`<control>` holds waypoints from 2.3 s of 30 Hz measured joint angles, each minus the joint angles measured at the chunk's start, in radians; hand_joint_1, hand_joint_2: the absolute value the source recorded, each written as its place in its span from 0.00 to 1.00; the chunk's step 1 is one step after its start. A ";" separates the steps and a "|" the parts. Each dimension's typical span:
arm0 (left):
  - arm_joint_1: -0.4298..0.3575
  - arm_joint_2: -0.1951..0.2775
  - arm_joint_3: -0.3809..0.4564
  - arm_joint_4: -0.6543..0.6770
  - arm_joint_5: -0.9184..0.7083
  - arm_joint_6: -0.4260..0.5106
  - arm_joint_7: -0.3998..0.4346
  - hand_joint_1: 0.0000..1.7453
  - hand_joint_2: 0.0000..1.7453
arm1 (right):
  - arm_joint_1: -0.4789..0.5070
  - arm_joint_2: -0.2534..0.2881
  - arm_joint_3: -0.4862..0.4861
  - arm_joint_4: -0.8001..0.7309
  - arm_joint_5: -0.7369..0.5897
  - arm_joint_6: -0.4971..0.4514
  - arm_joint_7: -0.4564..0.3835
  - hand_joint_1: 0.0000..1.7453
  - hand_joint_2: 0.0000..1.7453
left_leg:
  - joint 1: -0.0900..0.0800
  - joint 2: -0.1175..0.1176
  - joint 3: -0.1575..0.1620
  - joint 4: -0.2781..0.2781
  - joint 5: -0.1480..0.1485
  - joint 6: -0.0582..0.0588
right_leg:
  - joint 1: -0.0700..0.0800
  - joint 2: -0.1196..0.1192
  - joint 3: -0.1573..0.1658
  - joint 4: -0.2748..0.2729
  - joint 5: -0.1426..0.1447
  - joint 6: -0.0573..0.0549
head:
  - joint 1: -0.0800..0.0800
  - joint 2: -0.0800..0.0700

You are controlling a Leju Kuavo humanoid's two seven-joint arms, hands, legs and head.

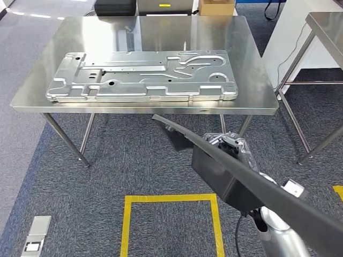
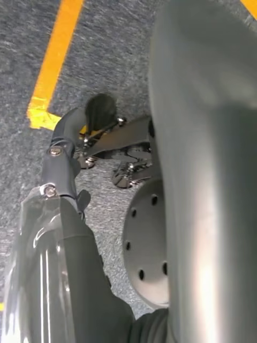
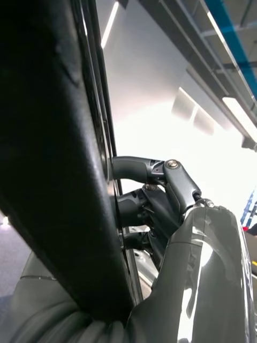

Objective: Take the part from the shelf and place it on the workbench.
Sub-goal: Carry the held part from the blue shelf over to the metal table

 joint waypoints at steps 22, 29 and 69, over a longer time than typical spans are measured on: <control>-0.002 -0.004 0.000 0.000 -0.012 -0.006 -0.007 0.00 1.00 | 0.001 -0.004 -0.003 -0.002 -0.004 0.002 -0.001 1.00 1.00 | 0.014 0.001 -0.088 0.254 -0.128 -0.048 | 0.005 -0.001 -0.032 0.009 0.029 -0.031 | 0.002 0.000; -0.001 -0.002 0.000 0.000 -0.013 -0.007 -0.008 0.00 1.00 | -0.002 -0.004 -0.003 -0.001 -0.006 0.004 0.000 1.00 1.00 | -0.010 -0.003 -0.016 0.029 0.011 0.003 | 0.001 0.002 0.000 -0.003 0.004 -0.006 | 0.002 0.000; 0.000 -0.010 0.000 0.000 -0.013 -0.006 -0.008 0.00 1.00 | 0.006 -0.020 -0.006 -0.001 -0.015 0.008 0.002 1.00 1.00 | 0.010 0.001 0.054 -0.025 -0.023 -0.001 | 0.001 -0.002 -0.128 0.173 -0.001 0.029 | 0.006 0.000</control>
